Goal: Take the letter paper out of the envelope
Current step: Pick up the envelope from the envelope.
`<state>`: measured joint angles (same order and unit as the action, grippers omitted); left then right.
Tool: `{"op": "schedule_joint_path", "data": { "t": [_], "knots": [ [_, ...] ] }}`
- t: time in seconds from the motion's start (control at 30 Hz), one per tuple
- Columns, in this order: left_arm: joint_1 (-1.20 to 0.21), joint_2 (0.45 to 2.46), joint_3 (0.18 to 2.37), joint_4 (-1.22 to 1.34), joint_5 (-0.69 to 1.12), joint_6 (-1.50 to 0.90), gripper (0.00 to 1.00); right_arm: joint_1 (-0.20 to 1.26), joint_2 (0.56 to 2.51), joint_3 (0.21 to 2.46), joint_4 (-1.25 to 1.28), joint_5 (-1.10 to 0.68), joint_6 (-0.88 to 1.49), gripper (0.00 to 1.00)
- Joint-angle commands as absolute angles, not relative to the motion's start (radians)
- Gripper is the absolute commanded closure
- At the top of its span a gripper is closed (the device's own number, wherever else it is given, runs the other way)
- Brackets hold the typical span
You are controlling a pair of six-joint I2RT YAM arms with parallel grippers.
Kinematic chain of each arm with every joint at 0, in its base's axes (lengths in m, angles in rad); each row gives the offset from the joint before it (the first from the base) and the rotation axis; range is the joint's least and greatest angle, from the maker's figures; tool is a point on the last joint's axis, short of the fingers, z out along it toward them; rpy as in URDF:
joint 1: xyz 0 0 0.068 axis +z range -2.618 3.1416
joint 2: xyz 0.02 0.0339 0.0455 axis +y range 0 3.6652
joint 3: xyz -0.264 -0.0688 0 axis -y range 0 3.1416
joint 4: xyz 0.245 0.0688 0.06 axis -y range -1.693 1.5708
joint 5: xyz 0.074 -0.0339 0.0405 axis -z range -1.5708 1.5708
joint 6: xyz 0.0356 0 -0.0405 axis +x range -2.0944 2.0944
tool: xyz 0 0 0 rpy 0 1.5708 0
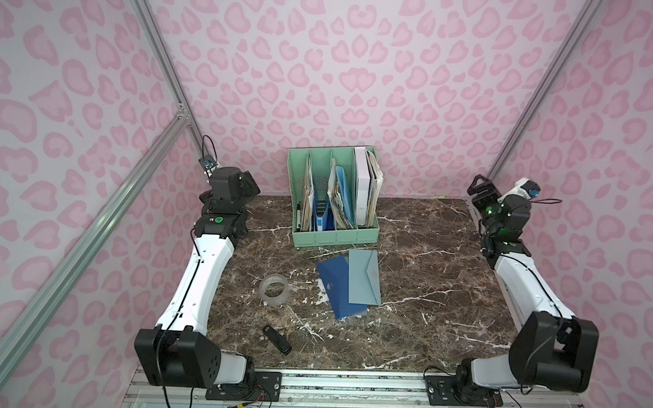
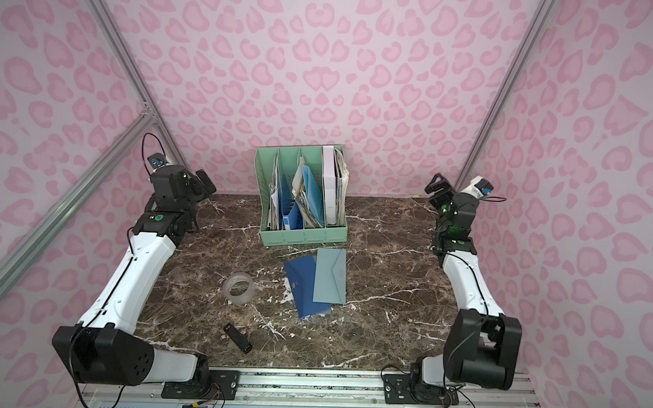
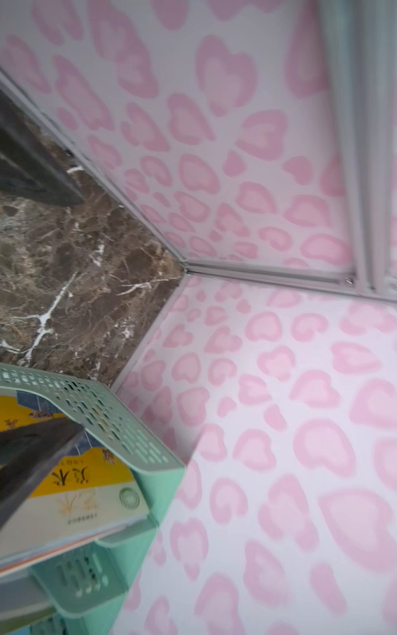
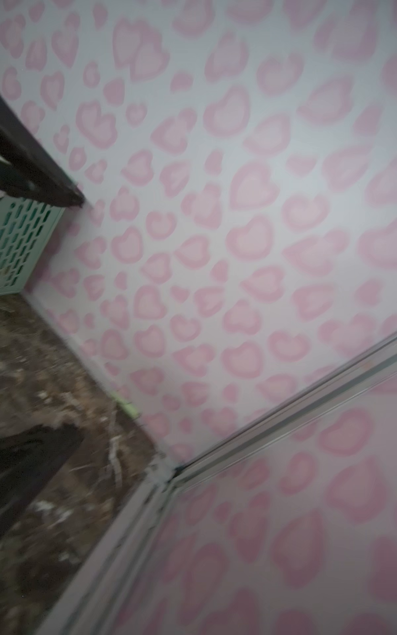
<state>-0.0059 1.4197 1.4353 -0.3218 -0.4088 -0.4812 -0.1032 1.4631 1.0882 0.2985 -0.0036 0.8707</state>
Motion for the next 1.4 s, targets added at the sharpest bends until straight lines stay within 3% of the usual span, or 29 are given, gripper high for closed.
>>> {"op": "schedule_joint_path", "data": {
  "t": [0.0, 0.1, 0.33, 0.5, 0.6, 0.73, 1.03, 1.37],
  "knots": [
    [0.002, 1.419, 1.424, -0.521, -0.260, -0.654, 0.10, -0.055, 1.424, 1.117, 0.105, -0.071, 0.904, 0.03],
    [0.003, 1.389, 1.370, -0.534, -0.186, -0.706, 0.20, 0.018, 1.393, 1.137, 0.002, 0.039, 0.772, 0.06],
    [-0.083, 1.355, 1.285, -0.669, -0.045, -0.748, 0.25, 0.136, 1.353, 1.101, -0.118, 0.171, 0.637, 0.11],
    [-0.209, 1.356, 1.205, -0.685, 0.044, -0.772, 0.29, 0.231, 1.318, 1.029, -0.159, 0.176, 0.619, 0.16],
    [-0.290, 1.356, 1.190, -0.722, 0.065, -0.752, 0.30, 0.312, 1.388, 1.089, -0.321, 0.202, 0.585, 0.19],
    [-0.379, 1.363, 1.122, -0.686, 0.117, -0.749, 0.34, 0.388, 1.480, 1.129, -0.417, 0.106, 0.527, 0.25],
    [-0.462, 1.606, 1.185, -0.644, 0.178, -0.763, 0.28, 0.600, 1.617, 1.127, -0.377, 0.033, 0.493, 0.28],
    [-0.502, 1.851, 1.310, -0.713, 0.150, -0.747, 0.33, 0.641, 1.768, 1.138, -0.396, 0.020, 0.481, 0.26]
  ]
}}
